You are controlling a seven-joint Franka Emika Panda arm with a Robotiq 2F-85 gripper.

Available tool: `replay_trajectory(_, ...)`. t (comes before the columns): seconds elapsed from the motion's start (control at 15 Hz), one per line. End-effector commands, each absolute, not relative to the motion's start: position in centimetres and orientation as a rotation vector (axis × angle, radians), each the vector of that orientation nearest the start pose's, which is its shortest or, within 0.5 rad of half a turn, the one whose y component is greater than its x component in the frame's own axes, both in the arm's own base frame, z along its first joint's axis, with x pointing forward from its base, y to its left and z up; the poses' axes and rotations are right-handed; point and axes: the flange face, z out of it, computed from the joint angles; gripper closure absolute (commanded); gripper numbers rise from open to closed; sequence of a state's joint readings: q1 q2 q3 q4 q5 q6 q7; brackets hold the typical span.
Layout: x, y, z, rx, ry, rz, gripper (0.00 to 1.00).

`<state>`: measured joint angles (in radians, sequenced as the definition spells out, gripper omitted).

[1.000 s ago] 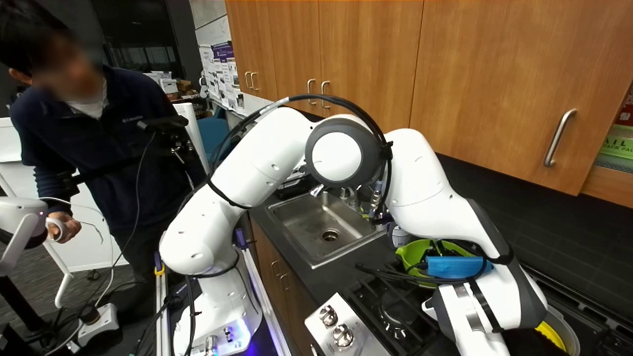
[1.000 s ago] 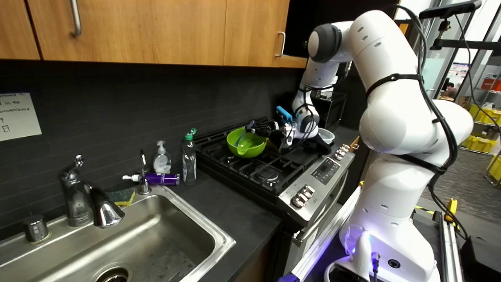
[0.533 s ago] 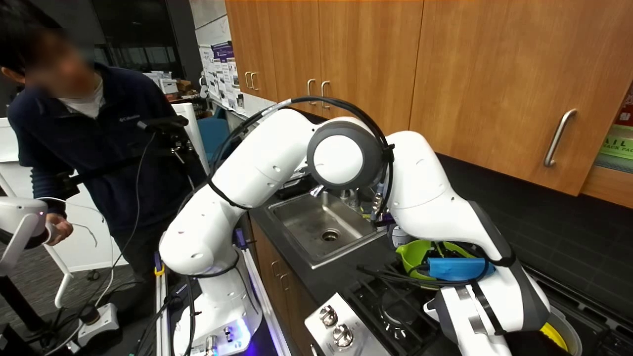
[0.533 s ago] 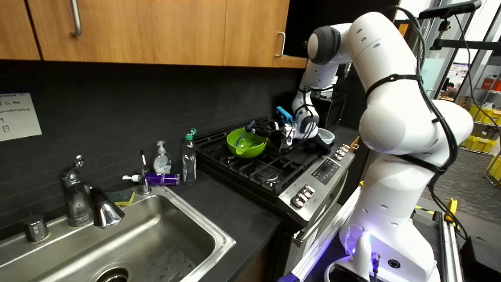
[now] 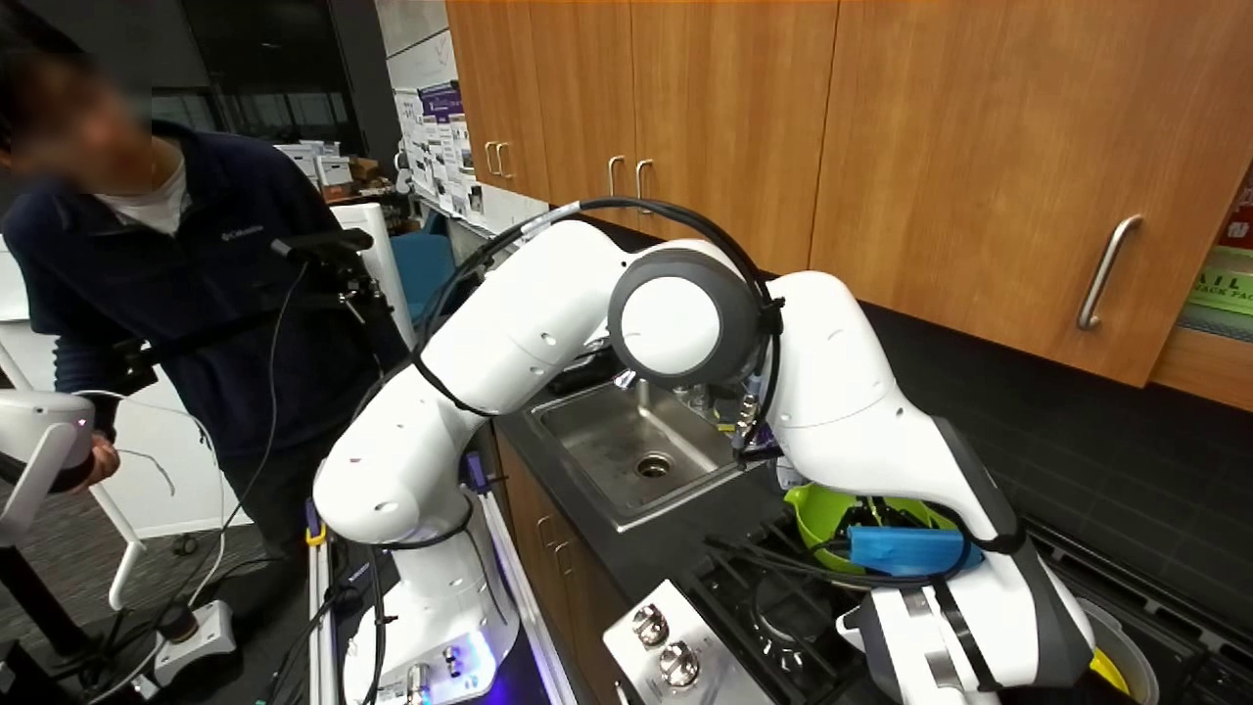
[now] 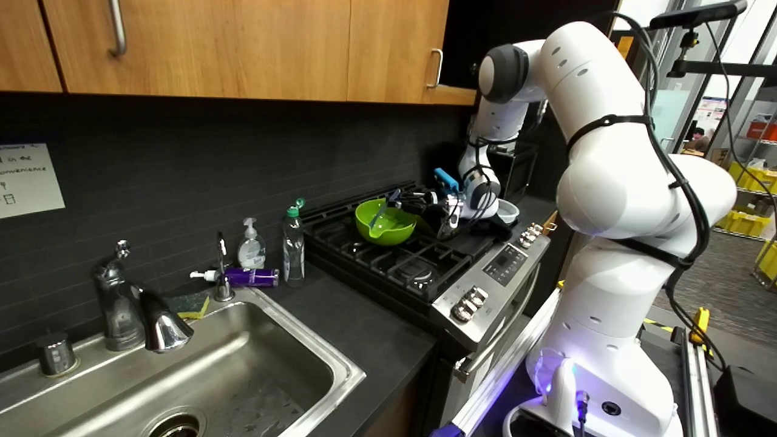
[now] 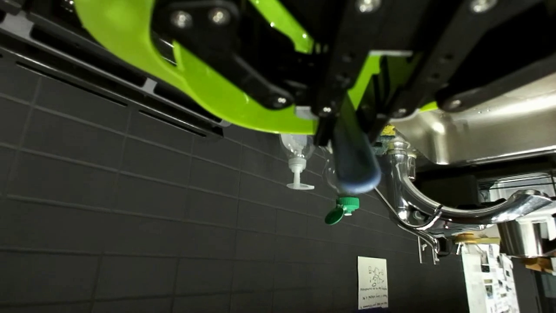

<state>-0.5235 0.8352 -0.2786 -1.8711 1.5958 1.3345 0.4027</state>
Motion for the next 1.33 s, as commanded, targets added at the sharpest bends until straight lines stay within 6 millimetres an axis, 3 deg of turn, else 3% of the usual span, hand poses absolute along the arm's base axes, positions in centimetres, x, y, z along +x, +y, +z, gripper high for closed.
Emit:
replay_trajectory(0.0,46.7,-31.1,9.4,-0.694,1.384,0.686,0.95)
replay_trajectory(0.6,43.8,-32.3,7.2,-0.619,1.416,0.661,0.95)
replay_trajectory(1.27,42.6,-34.5,9.1,-0.62,1.446,0.621,0.95)
